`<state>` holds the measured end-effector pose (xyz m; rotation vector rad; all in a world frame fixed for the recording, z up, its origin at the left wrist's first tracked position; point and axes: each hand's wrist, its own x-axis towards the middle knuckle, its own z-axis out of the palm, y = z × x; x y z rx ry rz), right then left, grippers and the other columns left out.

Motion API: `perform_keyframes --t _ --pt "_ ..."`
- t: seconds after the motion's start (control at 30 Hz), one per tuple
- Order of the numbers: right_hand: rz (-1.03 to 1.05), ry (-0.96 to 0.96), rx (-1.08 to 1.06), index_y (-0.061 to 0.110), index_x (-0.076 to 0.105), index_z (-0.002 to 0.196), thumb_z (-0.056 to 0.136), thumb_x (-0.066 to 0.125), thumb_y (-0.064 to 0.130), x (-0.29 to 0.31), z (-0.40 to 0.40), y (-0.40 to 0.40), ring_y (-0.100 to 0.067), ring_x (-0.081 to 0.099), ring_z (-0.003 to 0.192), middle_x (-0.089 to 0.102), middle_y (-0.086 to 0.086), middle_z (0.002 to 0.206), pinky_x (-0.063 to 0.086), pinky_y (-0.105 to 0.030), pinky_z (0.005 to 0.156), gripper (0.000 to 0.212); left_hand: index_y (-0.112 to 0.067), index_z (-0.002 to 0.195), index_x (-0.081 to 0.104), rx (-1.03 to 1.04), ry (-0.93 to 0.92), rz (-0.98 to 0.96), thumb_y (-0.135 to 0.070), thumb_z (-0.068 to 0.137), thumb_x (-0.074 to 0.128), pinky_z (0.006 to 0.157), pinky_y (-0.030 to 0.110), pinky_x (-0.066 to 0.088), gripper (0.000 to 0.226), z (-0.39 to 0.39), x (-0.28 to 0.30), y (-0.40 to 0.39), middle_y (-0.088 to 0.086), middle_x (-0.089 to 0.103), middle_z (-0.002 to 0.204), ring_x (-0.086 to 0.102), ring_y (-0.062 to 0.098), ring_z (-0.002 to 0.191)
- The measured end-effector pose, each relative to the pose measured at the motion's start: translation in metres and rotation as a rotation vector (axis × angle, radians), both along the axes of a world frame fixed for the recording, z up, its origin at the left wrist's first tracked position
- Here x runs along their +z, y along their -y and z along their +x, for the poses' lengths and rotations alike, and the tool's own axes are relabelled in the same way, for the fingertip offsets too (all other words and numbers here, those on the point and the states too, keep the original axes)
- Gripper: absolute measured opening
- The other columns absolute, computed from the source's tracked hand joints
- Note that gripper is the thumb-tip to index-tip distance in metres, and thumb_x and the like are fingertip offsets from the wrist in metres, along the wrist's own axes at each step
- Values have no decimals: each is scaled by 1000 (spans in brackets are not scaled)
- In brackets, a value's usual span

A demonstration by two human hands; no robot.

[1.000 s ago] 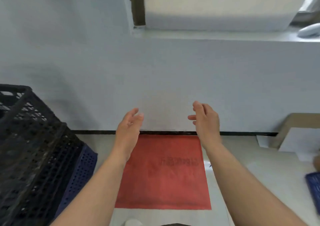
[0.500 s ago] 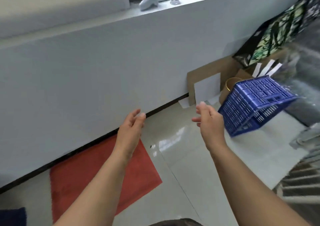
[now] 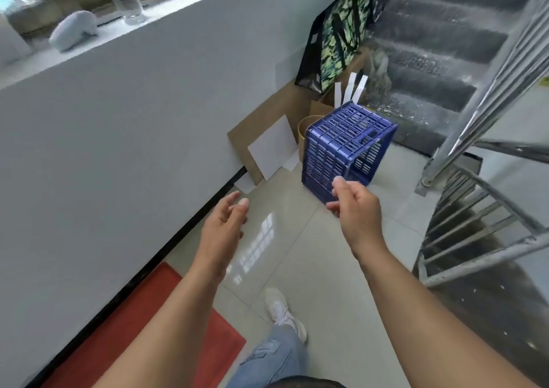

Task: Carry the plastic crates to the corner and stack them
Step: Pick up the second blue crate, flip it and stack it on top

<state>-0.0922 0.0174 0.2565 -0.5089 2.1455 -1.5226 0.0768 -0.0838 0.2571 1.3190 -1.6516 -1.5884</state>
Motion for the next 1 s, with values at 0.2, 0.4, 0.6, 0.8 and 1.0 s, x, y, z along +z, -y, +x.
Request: perform_keyframes --t 0.2,0.4,0.6,0.8,1.0 --pt "18 -1 -142 23 62 87 98 37 42 -1 -75 28 -10 63 73 62 10 84 45 -25 62 33 -25 136 46 -117 -35 45 -37 94 48 89 30 48 43 -93 -10 46 -1 58 122 57 12 106" --pt "63 20 -211 28 60 78 97 40 43 2 -155 85 -19 65 76 66 0 86 50 -36 75 32 -25 134 47 -156 -21 74 -39 94 49 94 37 48 43 -180 -6 106 1 59 123 59 15 107" --pt "104 28 -236 22 62 92 95 44 24 -10 -230 130 -16 65 75 66 3 87 54 -43 84 18 -26 137 44 -227 36 67 -40 93 48 99 38 46 46 -256 -8 163 2 55 132 56 19 114" --pt "170 28 -178 16 59 120 92 47 13 -33 -300 140 -5 63 76 65 5 96 52 -28 76 31 -32 145 29 -254 90 133 -42 93 47 105 40 38 56 -320 -31 177 4 47 144 49 21 126" --pt "250 36 -46 17 59 120 91 47 15 -68 -390 159 -16 65 88 64 8 94 49 -31 84 31 -41 144 28 -186 144 188 -45 90 52 106 40 38 59 -382 -64 188 1 52 139 49 19 126"
